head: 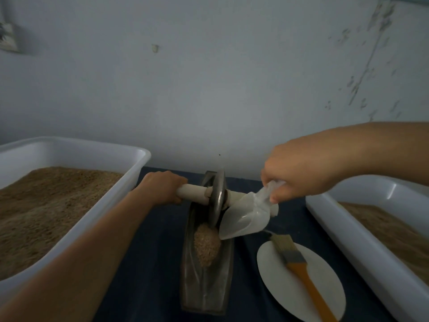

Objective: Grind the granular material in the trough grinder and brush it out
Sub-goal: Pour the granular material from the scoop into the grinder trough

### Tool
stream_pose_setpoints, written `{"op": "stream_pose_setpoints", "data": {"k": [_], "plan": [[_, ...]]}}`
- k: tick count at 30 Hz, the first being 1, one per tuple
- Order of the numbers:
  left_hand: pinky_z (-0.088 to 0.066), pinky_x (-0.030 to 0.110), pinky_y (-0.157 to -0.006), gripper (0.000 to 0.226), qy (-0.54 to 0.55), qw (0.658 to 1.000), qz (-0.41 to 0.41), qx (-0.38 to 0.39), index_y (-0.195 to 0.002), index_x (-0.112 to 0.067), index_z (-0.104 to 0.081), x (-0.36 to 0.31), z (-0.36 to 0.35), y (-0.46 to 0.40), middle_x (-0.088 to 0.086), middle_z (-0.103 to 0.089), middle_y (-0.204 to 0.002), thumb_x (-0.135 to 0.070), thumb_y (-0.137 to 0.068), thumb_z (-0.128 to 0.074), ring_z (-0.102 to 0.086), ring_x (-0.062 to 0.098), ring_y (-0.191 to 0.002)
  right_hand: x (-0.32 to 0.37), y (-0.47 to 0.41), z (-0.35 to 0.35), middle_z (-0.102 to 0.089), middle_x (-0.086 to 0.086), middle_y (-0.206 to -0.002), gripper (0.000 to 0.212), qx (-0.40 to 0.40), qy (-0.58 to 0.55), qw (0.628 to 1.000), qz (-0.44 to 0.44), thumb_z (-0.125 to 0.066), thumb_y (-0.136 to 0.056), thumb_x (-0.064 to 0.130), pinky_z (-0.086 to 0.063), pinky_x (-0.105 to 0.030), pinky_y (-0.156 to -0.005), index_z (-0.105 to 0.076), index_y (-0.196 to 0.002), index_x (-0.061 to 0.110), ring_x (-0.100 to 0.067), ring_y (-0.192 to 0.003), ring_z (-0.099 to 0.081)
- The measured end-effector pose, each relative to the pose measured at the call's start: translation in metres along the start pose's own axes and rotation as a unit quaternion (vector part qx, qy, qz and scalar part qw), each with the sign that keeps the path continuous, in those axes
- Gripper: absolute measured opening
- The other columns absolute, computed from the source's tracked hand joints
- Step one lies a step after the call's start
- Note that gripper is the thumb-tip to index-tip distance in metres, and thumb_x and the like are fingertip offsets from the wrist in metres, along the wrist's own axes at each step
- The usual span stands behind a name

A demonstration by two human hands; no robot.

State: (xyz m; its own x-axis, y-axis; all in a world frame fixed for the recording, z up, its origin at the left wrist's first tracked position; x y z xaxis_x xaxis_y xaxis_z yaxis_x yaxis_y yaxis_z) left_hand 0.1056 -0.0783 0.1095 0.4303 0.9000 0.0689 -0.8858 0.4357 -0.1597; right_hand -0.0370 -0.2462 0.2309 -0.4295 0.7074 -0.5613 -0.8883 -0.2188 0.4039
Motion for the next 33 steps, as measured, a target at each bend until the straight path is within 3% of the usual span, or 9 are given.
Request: {"op": "stream_pose_setpoints", "data": {"k": [4, 7, 10, 12, 16, 23, 25, 28, 33], "plan": [[-0.041, 0.031, -0.075, 0.025, 0.002, 1.0, 0.002, 0.006, -0.104, -0.03, -0.052, 0.0, -0.001, 0.002, -0.003, -0.062, -0.107, -0.037, -0.081, -0.061, -0.059, 0.017, -0.099, -0.038, 0.046, -0.043, -0.062, 0.02, -0.078, 0.042, -0.058, -0.205, 0.977, 0.014, -0.034, -0.081, 0.071, -0.045, -0.012, -0.057, -0.06, -0.09, 0.04, 0.005, -0.064, -0.056], [-0.045, 0.032, -0.081, 0.024, -0.001, 1.0, -0.001, 0.006, -0.103, -0.031, -0.051, -0.002, 0.0, 0.003, -0.004, -0.062, -0.107, -0.037, -0.082, -0.061, -0.059, 0.016, -0.099, -0.102, 0.088, -0.13, -0.067, 0.017, -0.076, 0.054, -0.119, -0.33, 0.931, -0.103, -0.036, -0.07, 0.087, -0.053, -0.02, -0.062, -0.063, -0.091, 0.046, -0.002, -0.064, -0.064], [-0.047, 0.032, -0.086, 0.025, -0.01, 1.0, -0.003, 0.002, -0.104, -0.033, -0.051, -0.002, 0.0, 0.004, -0.006, -0.062, -0.109, -0.039, -0.082, -0.06, -0.059, 0.014, -0.1, -0.161, 0.124, -0.245, -0.069, -0.004, -0.066, 0.008, -0.181, -0.431, 0.842, -0.268, -0.064, -0.081, 0.051, -0.052, -0.025, -0.048, -0.065, -0.076, 0.045, -0.019, -0.051, -0.065], [-0.047, 0.029, -0.085, 0.029, -0.023, 1.0, 0.003, -0.008, -0.107, -0.036, -0.051, 0.0, 0.0, 0.004, -0.008, -0.061, -0.111, -0.042, -0.081, -0.06, -0.059, 0.012, -0.103, -0.171, 0.137, -0.302, -0.067, -0.002, -0.06, 0.023, -0.186, -0.405, 0.828, -0.34, -0.064, -0.088, 0.026, -0.045, -0.019, -0.04, -0.066, -0.068, 0.037, -0.012, -0.042, -0.06], [-0.046, 0.024, -0.082, 0.032, -0.026, 1.0, 0.014, -0.002, -0.107, -0.043, -0.048, 0.007, -0.007, 0.002, -0.012, -0.061, -0.114, -0.044, -0.079, -0.061, -0.059, 0.007, -0.103, -0.156, 0.127, -0.34, -0.067, 0.0, -0.068, 0.019, -0.127, -0.428, 0.808, -0.385, -0.058, -0.09, 0.035, -0.05, -0.023, -0.061, -0.064, -0.073, 0.029, -0.008, -0.063, -0.064], [-0.046, 0.022, -0.083, 0.041, -0.031, 0.999, 0.014, 0.013, -0.116, -0.041, -0.048, 0.006, -0.003, 0.001, -0.01, -0.061, -0.114, -0.043, -0.078, -0.063, -0.059, 0.006, -0.104, -0.134, 0.115, -0.317, -0.057, 0.004, -0.117, 0.038, -0.063, -0.285, 0.867, -0.403, -0.037, -0.096, 0.05, -0.046, -0.024, -0.089, -0.056, -0.116, 0.025, -0.009, -0.102, -0.054], [-0.045, 0.022, -0.086, 0.04, -0.044, 0.999, 0.009, 0.01, -0.117, -0.04, -0.048, 0.003, -0.002, 0.001, -0.011, -0.06, -0.118, -0.043, -0.08, -0.062, -0.057, 0.006, -0.107, -0.124, 0.112, -0.27, -0.049, 0.004, -0.127, 0.044, -0.206, -0.179, 0.869, -0.414, -0.04, -0.093, 0.051, -0.04, -0.027, -0.094, -0.049, -0.129, 0.026, -0.013, -0.114, -0.045], [-0.044, 0.021, -0.085, 0.03, -0.049, 0.999, 0.002, 0.001, -0.109, -0.039, -0.048, -0.003, 0.002, 0.004, -0.011, -0.06, -0.117, -0.041, -0.081, -0.061, -0.057, 0.006, -0.108, -0.08, 0.086, -0.178, -0.053, 0.011, -0.115, 0.038, -0.471, -0.297, 0.791, -0.253, -0.052, -0.091, 0.037, -0.033, -0.02, -0.084, -0.056, -0.125, 0.023, -0.008, -0.104, -0.046], [-0.047, 0.027, -0.085, 0.032, -0.038, 0.999, 0.01, -0.012, -0.111, -0.032, -0.051, -0.002, 0.002, 0.007, -0.008, -0.062, -0.114, -0.038, -0.081, -0.06, -0.059, 0.01, -0.105, -0.006, -0.034, -0.106, -0.04, 0.007, -0.141, 0.06, -0.397, -0.279, 0.869, -0.096, -0.046, -0.093, 0.045, -0.031, -0.029, -0.102, -0.027, -0.146, 0.025, -0.013, -0.129, -0.034]]}}
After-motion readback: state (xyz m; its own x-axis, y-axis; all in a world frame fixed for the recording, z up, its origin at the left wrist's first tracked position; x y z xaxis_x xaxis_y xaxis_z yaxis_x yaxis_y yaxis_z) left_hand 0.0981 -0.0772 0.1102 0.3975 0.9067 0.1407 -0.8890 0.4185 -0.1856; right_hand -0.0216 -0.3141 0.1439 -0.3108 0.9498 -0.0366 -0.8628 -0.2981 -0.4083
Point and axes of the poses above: each hand's wrist, its own y-axis away from the middle knuckle, its own z-axis out of the back of the hand, x = y × z, the point moved 6 cm from there along -y, towards the middle knuckle
